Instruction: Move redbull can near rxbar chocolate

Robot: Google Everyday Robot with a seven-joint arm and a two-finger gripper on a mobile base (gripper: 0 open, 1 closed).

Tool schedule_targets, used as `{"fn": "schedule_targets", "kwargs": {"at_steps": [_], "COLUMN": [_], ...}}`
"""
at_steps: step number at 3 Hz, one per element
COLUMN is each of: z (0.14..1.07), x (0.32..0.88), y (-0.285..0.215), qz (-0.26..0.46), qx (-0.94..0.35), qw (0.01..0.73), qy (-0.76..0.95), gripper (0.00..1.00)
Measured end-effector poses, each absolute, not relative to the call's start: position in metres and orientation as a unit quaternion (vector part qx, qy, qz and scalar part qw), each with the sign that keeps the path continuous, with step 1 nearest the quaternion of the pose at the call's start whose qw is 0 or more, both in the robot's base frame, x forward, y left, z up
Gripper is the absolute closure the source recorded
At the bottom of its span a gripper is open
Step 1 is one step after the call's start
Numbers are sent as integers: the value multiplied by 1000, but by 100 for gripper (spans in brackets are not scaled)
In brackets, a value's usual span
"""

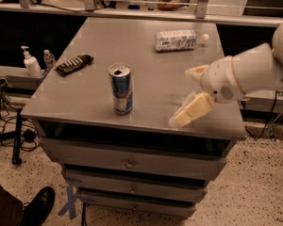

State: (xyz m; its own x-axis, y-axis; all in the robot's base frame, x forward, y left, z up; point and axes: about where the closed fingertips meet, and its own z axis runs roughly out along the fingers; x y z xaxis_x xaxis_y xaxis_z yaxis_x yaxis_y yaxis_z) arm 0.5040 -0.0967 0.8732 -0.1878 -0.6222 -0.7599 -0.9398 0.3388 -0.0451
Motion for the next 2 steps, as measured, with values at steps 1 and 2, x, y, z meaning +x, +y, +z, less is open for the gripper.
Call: {"fn": "schedule_targets", "kwargs": {"at_steps": [1, 2], "z": [874, 874], "x": [499, 499], "y": [-104, -104], "qz": [200, 200], "qx": [-548, -548], "qw": [335, 335], "qy": [740, 740], "gripper": [0, 0]}}
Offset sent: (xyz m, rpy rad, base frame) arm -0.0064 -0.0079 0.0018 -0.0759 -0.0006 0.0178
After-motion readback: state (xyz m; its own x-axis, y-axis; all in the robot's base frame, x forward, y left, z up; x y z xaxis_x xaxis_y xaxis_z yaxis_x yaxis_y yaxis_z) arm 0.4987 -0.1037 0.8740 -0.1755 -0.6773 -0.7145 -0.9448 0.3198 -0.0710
